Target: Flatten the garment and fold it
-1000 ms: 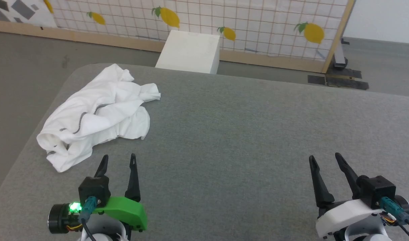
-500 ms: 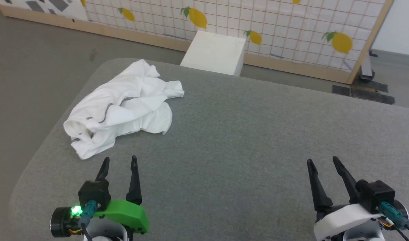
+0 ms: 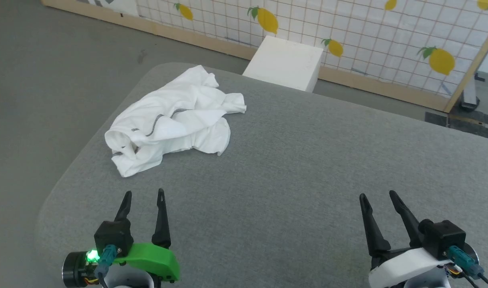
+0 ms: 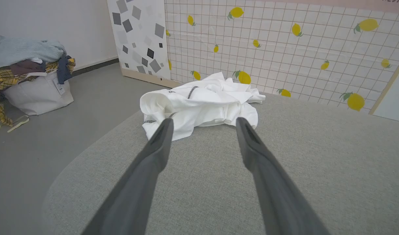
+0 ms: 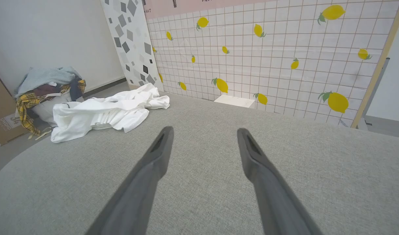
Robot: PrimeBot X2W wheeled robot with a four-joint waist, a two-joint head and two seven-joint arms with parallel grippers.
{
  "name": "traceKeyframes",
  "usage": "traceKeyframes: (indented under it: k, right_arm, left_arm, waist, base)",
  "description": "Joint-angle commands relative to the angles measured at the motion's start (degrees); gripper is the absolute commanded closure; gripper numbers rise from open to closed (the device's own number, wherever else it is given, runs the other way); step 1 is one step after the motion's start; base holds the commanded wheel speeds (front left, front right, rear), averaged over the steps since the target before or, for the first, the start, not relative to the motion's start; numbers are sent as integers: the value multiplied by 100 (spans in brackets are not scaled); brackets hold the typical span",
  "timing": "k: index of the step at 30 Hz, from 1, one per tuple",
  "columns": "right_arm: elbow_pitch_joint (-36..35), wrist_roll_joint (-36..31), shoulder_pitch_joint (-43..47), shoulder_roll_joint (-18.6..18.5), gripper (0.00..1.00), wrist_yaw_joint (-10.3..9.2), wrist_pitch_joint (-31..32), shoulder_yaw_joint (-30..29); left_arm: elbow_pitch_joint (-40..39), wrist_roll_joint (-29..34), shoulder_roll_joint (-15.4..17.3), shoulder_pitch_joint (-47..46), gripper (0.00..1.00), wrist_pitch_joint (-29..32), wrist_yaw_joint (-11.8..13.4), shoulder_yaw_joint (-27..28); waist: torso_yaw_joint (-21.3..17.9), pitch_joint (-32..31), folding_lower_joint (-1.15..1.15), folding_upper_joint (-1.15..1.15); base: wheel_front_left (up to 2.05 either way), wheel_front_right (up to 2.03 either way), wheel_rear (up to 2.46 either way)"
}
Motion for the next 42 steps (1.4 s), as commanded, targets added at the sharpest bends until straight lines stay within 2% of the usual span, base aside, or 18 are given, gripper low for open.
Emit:
traceKeyframes:
  k: [1,42]
  right_arm:
    - [31,68,68,2,0,-5,-68,23]
    - [335,372,166,3,0,-8,-508,-12]
  left_arm:
    - [16,-60,-16,90,0,-58,57,-17]
    - [73,-349,-25,224,0,-540,363,-178]
  waist:
    - [98,15,0,0]
    - [1094,47,0,0]
  base:
    - [0,0,0]
    - [0,0,0]
